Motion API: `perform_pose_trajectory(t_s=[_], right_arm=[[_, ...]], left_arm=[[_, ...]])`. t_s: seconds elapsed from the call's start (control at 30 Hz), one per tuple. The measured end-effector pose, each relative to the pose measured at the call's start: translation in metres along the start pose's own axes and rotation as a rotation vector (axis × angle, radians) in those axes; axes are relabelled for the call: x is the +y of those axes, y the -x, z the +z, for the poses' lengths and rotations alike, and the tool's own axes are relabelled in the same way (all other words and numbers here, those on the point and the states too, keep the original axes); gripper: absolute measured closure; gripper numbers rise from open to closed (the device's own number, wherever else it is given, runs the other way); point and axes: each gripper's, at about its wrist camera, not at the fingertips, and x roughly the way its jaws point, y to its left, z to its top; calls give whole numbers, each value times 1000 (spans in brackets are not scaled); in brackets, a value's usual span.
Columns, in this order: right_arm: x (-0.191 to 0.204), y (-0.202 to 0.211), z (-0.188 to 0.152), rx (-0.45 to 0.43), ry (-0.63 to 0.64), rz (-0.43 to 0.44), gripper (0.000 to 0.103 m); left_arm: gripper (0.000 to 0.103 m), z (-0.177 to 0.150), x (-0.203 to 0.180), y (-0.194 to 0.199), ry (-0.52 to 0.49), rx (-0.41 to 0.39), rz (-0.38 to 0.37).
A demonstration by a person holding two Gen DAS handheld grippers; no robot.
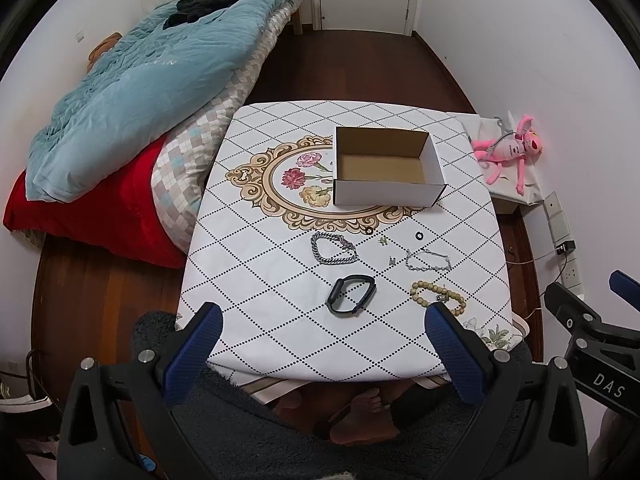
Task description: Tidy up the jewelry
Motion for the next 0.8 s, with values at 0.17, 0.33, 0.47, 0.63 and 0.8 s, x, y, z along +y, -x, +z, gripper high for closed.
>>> perform_pose_trajectory(t_s=[0.17,0.33,0.47,0.63,0.8], right_arm=[[0,0,-1,-1,0,-1,0],[0,0,1,-1,2,-4,0],[-1,1,2,-1,2,-3,0],[-1,2,2,-2,3,-3,0],[0,2,1,-3,4,-4,0]], left_arm=[[0,0,0,0,1,-1,0],[0,1,-2,0,-3,2,0],[0,1,-6,1,-7,1,0],[0,1,-5,0,-7,3,1],[0,1,-5,0,-5,3,-1]])
